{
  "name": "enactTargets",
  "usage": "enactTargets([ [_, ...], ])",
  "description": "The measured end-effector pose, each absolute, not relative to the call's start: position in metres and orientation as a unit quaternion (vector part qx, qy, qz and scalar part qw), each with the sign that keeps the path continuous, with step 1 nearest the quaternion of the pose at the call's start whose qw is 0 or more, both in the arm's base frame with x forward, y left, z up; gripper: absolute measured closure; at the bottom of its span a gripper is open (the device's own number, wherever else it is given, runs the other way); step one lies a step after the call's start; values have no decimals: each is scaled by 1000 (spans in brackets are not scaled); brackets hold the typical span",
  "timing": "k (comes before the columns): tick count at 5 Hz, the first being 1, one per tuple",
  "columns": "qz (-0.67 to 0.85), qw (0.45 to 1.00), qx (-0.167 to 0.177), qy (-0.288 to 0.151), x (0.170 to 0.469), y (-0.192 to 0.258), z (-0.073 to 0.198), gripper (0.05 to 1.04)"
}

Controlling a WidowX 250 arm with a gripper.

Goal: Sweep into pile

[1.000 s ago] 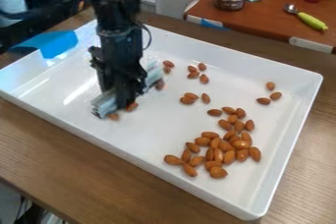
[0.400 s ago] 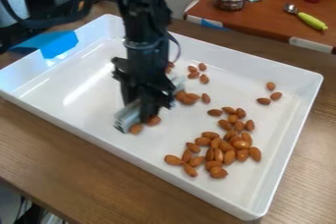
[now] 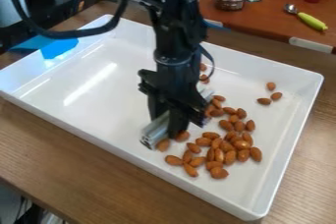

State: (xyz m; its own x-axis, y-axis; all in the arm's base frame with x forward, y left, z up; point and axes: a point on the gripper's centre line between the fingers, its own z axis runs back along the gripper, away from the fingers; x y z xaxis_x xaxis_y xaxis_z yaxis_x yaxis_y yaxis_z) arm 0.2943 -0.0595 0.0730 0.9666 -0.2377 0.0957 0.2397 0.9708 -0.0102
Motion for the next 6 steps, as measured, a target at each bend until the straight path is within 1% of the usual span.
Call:
enactTargets([
  [1,-134,990,-21,-48,289,-86,73,702],
  [2,-140,989,-33,-37,284,-99,74,702],
  [3,-138,989,-42,-26,281,-93,75,702],
  [4,-105,993,-45,-23,293,-51,83,702],
  [5,-79,995,-44,-52,314,-12,102,702],
  [6,-55,996,-39,-62,328,21,112,702],
])
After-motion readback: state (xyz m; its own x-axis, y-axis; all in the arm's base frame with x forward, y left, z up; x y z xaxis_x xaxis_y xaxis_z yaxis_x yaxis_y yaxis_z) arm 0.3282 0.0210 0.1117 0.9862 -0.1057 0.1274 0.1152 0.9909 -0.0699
